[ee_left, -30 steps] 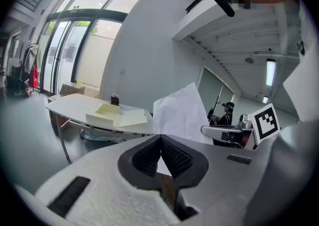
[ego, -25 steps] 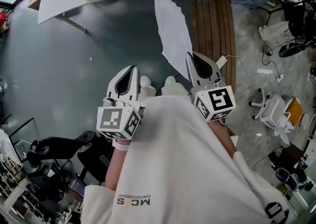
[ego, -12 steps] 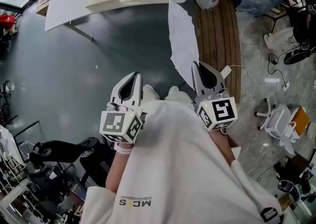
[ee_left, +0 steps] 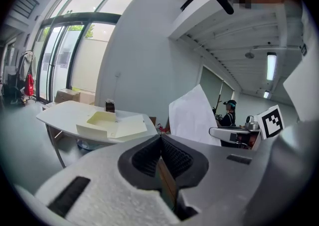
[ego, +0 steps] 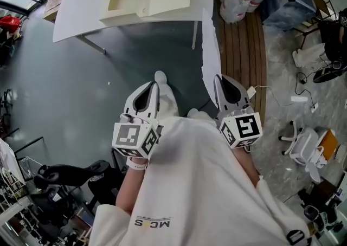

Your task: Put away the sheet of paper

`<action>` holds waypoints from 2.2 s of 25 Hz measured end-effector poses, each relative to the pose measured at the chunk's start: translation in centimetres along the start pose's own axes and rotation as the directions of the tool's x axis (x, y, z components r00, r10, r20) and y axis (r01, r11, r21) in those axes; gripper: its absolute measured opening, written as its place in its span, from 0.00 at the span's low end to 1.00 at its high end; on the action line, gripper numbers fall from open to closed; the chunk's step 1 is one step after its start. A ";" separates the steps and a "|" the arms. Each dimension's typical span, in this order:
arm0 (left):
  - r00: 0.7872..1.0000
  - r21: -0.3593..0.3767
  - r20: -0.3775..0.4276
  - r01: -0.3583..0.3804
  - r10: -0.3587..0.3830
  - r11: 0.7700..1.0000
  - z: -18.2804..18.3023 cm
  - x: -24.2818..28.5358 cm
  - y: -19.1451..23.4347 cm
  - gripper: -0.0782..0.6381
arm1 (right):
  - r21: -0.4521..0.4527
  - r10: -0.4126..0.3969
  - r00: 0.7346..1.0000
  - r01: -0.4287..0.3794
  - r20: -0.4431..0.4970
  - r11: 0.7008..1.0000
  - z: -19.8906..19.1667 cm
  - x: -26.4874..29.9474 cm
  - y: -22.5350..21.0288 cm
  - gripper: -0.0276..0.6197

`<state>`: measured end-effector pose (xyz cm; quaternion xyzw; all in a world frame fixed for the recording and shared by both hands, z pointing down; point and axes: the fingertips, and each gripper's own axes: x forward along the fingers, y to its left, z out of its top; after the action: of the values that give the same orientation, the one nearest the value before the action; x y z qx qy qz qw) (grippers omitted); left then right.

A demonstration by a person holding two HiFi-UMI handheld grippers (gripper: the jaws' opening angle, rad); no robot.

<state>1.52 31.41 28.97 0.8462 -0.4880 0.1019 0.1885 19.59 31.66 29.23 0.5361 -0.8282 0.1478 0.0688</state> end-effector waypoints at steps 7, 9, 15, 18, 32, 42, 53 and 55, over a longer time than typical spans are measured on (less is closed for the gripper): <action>0.999 -0.012 0.013 0.043 -0.042 0.999 3.7 7.0 8.4 0.15 | -0.019 -0.013 0.999 0.013 -0.032 1.000 1.9 10.7 -0.2 0.06; 0.998 -0.005 0.017 0.059 -0.059 0.998 6.0 9.2 11.3 0.15 | -0.025 -0.024 0.999 0.023 -0.032 0.999 3.6 14.2 -0.1 0.06; 0.994 -0.006 0.025 0.109 -0.109 0.994 11.3 14.4 18.8 0.15 | -0.017 -0.040 0.999 0.039 -0.031 0.999 8.3 23.5 0.8 0.06; 0.993 -0.017 0.029 0.115 -0.114 0.993 13.1 15.9 21.9 0.15 | 0.003 -0.032 0.999 0.032 -0.031 0.999 10.2 27.4 1.5 0.06; 0.998 -0.056 -0.004 0.059 -0.059 0.997 14.7 20.8 29.9 0.15 | 0.115 0.015 0.996 -0.004 -0.090 0.993 11.1 39.4 0.4 0.06; 0.998 -0.087 -0.057 0.025 -0.030 0.996 14.3 26.0 29.6 0.15 | 0.171 0.034 0.984 -0.004 -0.174 0.985 8.6 43.9 -4.4 0.06; 0.991 -0.110 -0.132 0.005 -0.020 0.994 11.6 31.5 29.8 0.15 | 0.211 0.019 0.956 0.046 -0.293 0.976 3.5 48.2 -9.6 0.06; 0.989 -0.115 -0.145 0.003 -0.020 0.993 10.9 32.4 29.8 0.15 | 0.227 0.018 0.948 0.057 -0.318 0.972 2.4 48.8 -10.2 0.06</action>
<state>-8.11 -12.13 37.16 0.8271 -0.4729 0.1345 0.2725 8.70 -15.39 42.00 0.5179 -0.7778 0.3277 0.1392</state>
